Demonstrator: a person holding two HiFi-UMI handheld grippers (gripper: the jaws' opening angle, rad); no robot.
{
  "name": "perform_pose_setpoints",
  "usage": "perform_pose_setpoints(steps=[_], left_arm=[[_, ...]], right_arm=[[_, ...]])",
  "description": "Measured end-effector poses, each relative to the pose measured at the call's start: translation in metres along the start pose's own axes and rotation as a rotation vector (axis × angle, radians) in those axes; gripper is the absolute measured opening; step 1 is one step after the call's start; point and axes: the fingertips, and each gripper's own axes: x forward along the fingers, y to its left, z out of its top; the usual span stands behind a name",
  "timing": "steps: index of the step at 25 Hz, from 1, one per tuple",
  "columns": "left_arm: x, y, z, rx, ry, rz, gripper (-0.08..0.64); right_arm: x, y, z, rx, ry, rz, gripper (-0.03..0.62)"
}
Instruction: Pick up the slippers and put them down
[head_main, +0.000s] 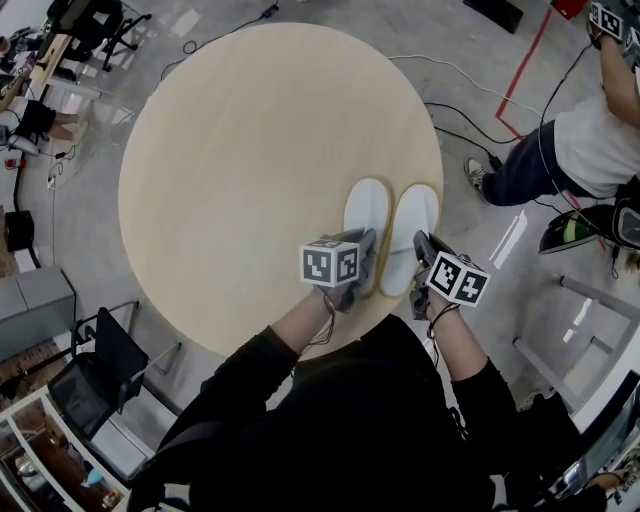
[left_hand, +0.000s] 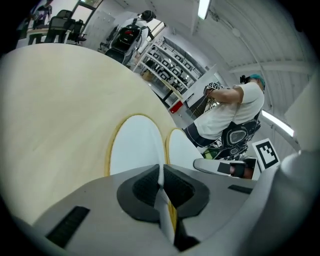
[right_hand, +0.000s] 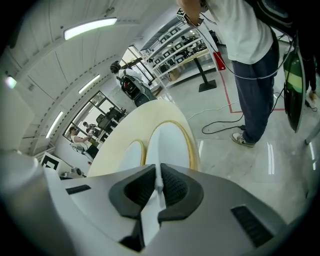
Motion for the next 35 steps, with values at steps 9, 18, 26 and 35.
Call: perform_pose_setpoints(steps=[9,18,26,35], left_arm=[[-0.044,0.001,0.018,-0.059,-0.124,0.009,0.032],[-0.115,0.009,0.016,-0.099,-0.22,-0.003,0.032],[-0.208,0.02,-0.008,-0.126,-0.319,-0.028,0.032],[-0.316,0.043,-0.045,-0.155,-0.412,-0.043,0.032]], right_arm=[[-0.015,0.036,0.011,-0.076,-0.043,0.032,0.029],[-0.03,0.093,-0.002,-0.096,-0.052,0.089,0.029],[-0.051,0.173,-0.032,-0.131,-0.068,0.18,0.029],[-0.08,0.269,-0.095,-0.211,-0.04,0.251,0.029]])
